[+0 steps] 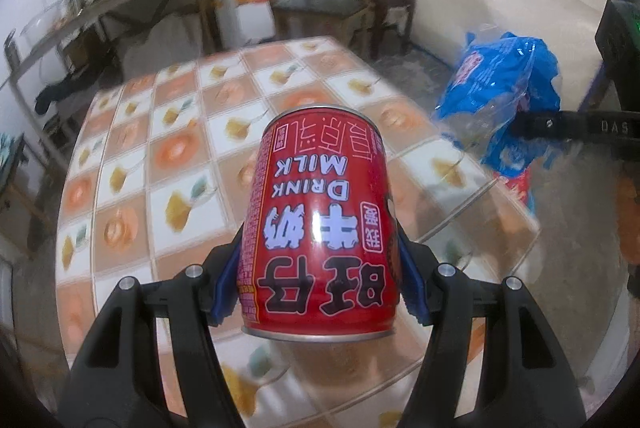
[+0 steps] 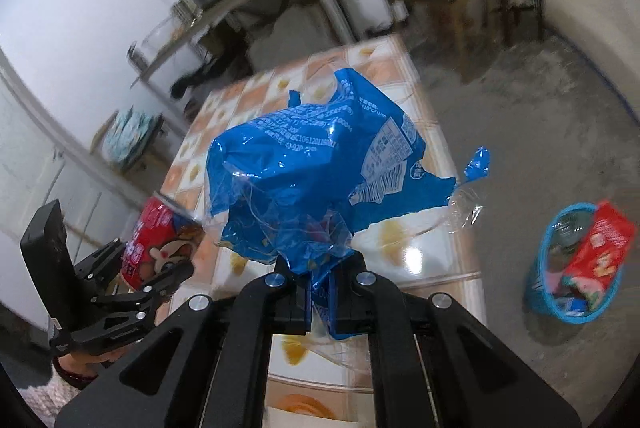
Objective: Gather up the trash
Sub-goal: 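Carry the red can and blue wrapper over the blue wastebasket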
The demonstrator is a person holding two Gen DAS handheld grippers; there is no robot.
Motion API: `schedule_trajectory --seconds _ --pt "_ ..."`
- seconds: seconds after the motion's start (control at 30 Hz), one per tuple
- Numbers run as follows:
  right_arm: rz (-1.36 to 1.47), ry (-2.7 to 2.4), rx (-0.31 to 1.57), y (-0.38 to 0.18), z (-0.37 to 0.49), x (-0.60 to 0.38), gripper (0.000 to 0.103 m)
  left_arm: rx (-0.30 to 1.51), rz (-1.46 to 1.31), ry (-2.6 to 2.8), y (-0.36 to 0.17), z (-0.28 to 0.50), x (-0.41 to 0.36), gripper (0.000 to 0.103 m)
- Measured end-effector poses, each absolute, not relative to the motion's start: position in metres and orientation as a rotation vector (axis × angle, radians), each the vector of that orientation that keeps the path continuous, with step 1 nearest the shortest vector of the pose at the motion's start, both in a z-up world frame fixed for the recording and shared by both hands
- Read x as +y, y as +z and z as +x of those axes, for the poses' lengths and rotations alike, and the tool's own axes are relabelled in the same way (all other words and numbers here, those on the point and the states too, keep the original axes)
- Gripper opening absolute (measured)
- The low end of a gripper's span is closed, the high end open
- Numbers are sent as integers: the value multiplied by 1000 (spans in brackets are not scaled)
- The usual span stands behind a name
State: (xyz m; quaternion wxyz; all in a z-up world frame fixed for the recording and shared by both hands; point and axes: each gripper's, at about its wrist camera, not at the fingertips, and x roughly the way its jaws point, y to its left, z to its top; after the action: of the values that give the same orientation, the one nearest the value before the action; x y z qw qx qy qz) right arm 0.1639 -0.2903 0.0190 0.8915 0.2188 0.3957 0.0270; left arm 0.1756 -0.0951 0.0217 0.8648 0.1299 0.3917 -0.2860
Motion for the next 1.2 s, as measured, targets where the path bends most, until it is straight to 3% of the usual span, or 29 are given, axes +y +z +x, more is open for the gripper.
schedule_trajectory --seconds 0.27,0.53,0.97,1.2 --pt "522 -208 675 46 73 -389 6 756 296 -823 57 161 -179 62" --pt "669 -464 656 1 -23 -484 6 870 354 -1035 42 143 -290 62" --pt "886 -566 873 -154 -18 -568 6 1413 490 -1144 -94 139 -493 62" --pt "959 -601 973 -216 20 -614 6 1597 573 -1025 -182 153 -565 62"
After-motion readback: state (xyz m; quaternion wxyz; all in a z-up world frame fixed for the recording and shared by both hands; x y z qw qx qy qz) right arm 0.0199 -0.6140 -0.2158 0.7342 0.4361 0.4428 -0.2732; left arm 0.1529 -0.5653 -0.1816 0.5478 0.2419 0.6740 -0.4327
